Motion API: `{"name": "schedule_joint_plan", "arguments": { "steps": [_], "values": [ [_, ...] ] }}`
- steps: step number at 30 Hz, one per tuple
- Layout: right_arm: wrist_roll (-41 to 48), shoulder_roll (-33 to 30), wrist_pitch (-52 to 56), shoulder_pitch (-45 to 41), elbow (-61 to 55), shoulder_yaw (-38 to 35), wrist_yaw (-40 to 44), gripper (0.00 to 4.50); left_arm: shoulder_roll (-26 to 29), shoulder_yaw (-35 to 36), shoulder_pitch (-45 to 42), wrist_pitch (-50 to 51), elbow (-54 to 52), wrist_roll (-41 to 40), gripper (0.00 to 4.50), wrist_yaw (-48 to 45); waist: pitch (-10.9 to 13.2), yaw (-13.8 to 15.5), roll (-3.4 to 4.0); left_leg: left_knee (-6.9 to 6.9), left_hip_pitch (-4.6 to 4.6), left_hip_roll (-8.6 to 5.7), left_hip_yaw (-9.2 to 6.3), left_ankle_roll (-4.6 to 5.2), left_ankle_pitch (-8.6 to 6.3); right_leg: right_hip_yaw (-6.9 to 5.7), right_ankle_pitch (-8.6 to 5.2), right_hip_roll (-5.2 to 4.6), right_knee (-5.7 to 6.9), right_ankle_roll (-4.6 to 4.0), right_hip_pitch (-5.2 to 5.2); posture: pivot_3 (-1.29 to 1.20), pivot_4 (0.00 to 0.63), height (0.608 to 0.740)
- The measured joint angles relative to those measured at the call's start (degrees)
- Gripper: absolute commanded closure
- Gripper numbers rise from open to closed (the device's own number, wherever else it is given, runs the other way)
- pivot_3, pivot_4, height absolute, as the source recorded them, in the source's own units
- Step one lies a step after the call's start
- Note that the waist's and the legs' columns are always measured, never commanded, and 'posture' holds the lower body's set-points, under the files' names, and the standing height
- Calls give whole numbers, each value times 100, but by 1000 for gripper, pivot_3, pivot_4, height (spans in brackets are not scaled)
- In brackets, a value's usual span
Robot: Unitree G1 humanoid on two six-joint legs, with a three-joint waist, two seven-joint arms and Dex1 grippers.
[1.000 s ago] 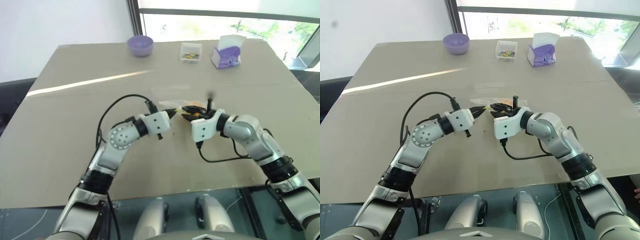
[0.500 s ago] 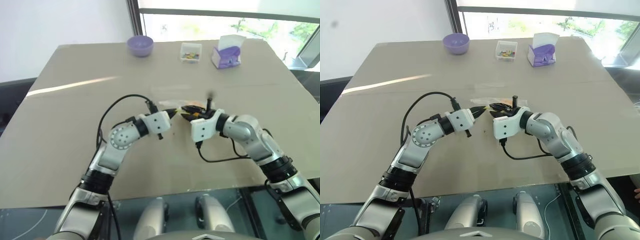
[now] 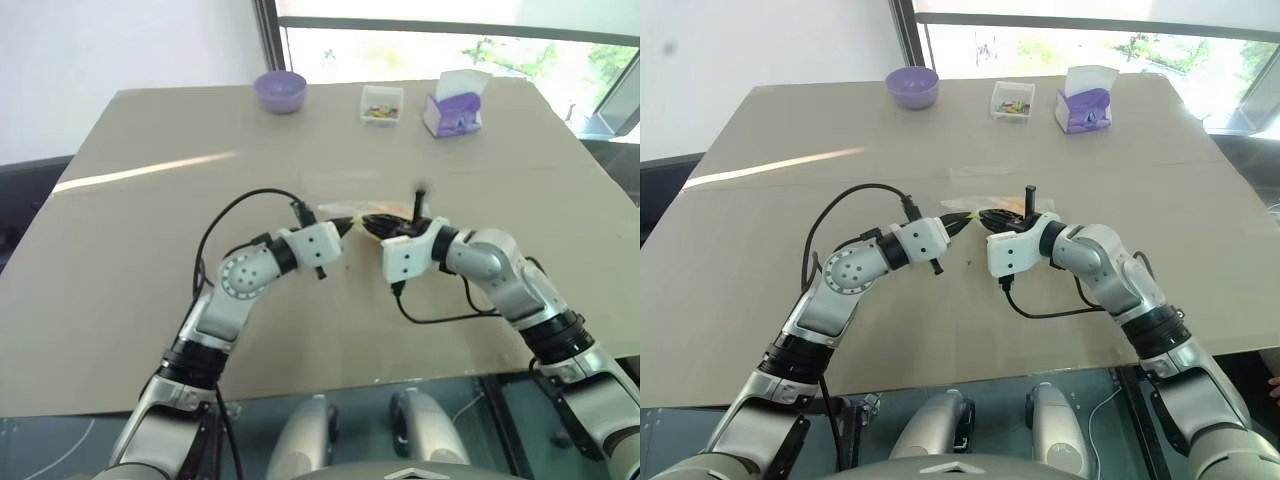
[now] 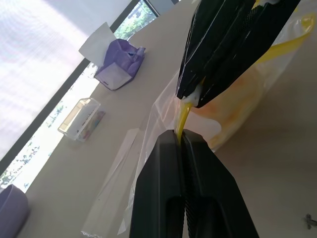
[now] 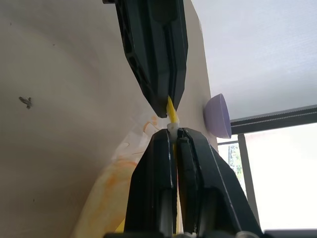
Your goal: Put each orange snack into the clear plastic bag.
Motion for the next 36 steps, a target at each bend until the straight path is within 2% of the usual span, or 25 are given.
{"name": "schedule_joint_plan", "arguments": {
  "steps": [16,36],
  "values": [
    [18,-86,1,23,-24,0,-26,4474,-7,-2,-13,-90,128,-205,4500,-4,0,2,0,-2,0,1,0,0,0,0,0,0,-2,0,0,0,150,740],
    [253,-862,357,671,-553,-296,-60,4474,-2,-22,-19,-353,684,-362,4500,-88,1,8,-1,-3,-3,1,1,0,0,-1,0,-1,-9,1,0,0,150,740]
  ]
}}
